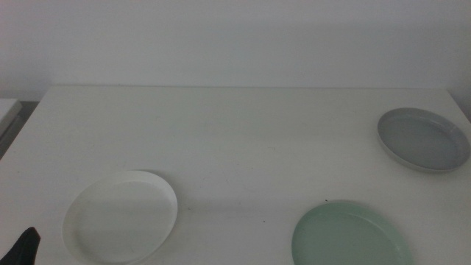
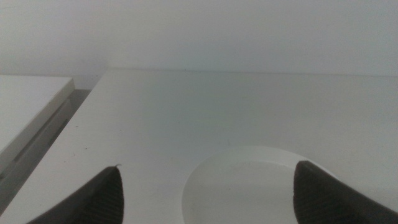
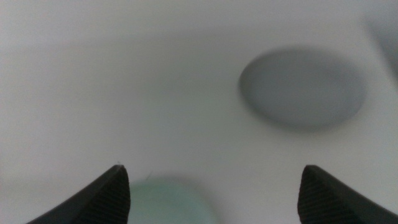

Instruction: Stack the three bowls on top of each other.

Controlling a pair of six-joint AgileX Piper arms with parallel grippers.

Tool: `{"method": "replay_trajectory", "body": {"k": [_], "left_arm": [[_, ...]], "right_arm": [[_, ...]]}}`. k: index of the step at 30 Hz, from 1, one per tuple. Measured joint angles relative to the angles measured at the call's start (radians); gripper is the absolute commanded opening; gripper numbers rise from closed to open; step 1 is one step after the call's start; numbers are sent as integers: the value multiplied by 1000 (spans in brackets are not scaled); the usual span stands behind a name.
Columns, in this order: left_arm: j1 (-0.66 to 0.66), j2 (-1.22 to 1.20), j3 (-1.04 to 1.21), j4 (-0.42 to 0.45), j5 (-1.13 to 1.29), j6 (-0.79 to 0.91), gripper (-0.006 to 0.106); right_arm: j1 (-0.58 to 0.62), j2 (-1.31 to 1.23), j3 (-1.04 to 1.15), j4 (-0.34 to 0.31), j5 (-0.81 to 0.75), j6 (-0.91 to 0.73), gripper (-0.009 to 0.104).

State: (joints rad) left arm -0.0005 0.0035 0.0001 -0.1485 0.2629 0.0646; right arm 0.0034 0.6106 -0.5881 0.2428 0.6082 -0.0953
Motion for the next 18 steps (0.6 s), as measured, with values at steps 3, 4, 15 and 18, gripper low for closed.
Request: {"method": "replay_trajectory", "body": {"k": [3,4,15,18], "left_arm": [[0,0,0,0,0,0,94],[0,0,0,0,0,0,94],[0,0,0,0,0,0,94],[0,0,0,0,0,0,94]], "right_arm": [[0,107,-161,32,225,0,93],[0,134,-201,37,289,0,93],[0,195,-285,80,404,8,93],[0,195,-285,80,431,8,93]]}}
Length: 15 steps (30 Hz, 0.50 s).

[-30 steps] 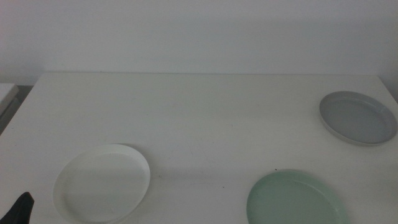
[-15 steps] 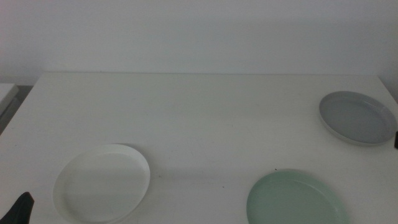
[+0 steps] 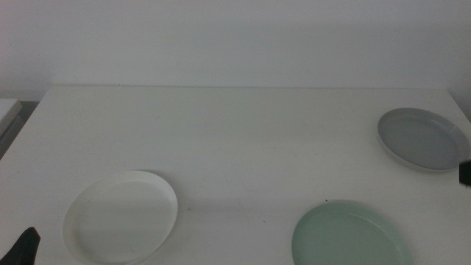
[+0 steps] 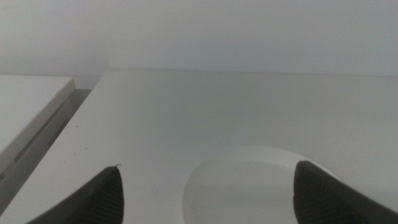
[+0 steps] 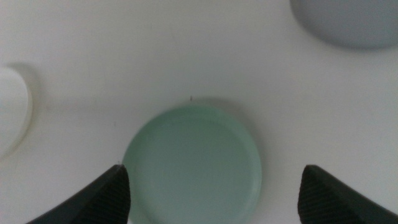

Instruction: Stack the three bowls on top of each other.

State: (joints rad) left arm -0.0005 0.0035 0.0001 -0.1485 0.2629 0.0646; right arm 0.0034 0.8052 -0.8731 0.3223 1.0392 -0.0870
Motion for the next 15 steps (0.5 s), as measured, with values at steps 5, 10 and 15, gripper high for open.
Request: {"method": "replay_trajectory", "body": {"k": [5,10,15], "left_arm": [[0,0,0,0,0,0,94],[0,0,0,0,0,0,94],[0,0,0,0,0,0,94]], "right_arm": [[0,56,0,-29,100,12,93],[0,175,69,-43,37,53,92],[0,339,148,-58,-69,63,78]]}}
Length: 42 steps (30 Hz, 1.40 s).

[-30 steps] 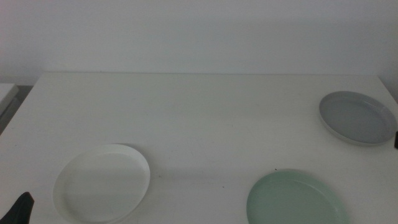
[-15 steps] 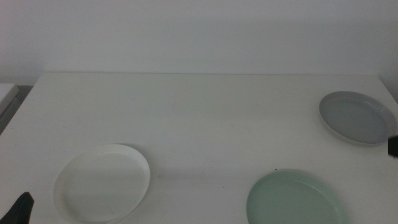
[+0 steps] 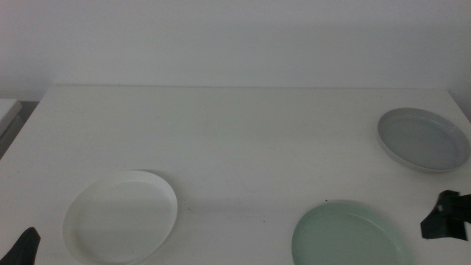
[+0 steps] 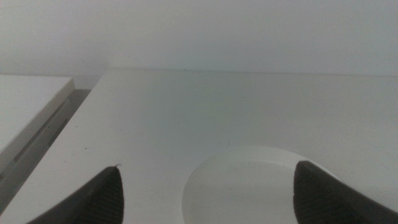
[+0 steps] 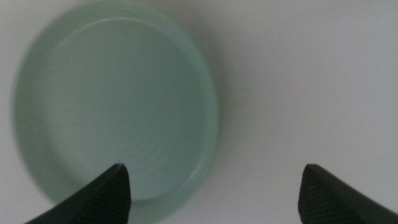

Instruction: Stack the three bowls on top of each other.

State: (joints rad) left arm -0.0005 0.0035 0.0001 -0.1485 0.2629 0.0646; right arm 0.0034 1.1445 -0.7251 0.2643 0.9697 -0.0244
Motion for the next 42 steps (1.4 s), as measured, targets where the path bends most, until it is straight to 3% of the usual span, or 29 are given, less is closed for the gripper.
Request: {"method": "replay_trajectory", "body": {"k": [5,12,19,23,28,36,42], "left_arm": [[0,0,0,0,0,0,94],[0,0,0,0,0,0,94],[0,0,0,0,0,0,94],[0,0,0,0,0,0,94],[0,0,0,0,0,0,94],[0,0,0,0,0,0,94],[0,0,0,0,0,0,94]], "right_arm": [[0,141,2,-6,-81,-2,60],[47,243,2,-5,-136,11,61],[156,326,2,-126,-198,164,61],[174,394,2,-140,-211,193,57],[208,476,2,-142,-223,210,40],[216,505,-12,-136,-212,228,-3],[216,505,-15,-146,-207,236,-2]]}}
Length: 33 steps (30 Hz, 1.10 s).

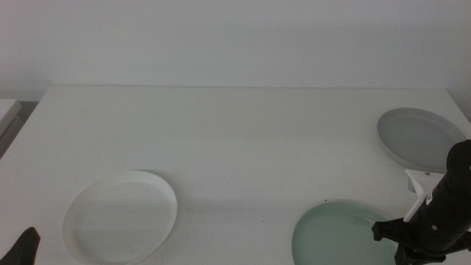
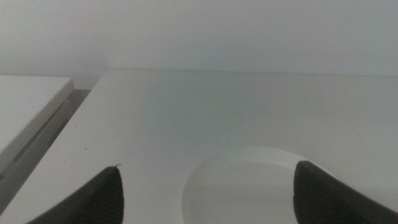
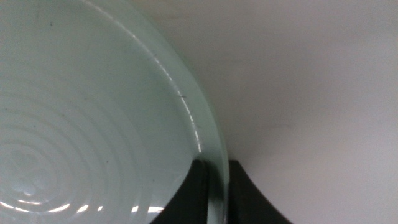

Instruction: Stack the three bowls on top of each other.

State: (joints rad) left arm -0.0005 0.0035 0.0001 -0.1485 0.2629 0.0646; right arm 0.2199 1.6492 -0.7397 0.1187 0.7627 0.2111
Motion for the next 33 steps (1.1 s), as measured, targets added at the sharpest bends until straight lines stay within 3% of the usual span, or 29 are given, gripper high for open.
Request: {"method": "replay_trajectory", "body": {"k": [5,11,22,27,33], "left_arm": [[0,0,0,0,0,0,94],[0,0,0,0,0,0,94],[0,0,0,0,0,0,94],[0,0,0,0,0,0,94],[0,0,0,0,0,0,94]], "right_arm": [[9,-23,-50,-12,74,14,-2],[56,-23,-318,-20,192,30,-2],[143,291,-765,123,210,-18,-2],[148,412,-842,186,210,-56,-2],[148,490,-858,198,185,-62,-2]]}}
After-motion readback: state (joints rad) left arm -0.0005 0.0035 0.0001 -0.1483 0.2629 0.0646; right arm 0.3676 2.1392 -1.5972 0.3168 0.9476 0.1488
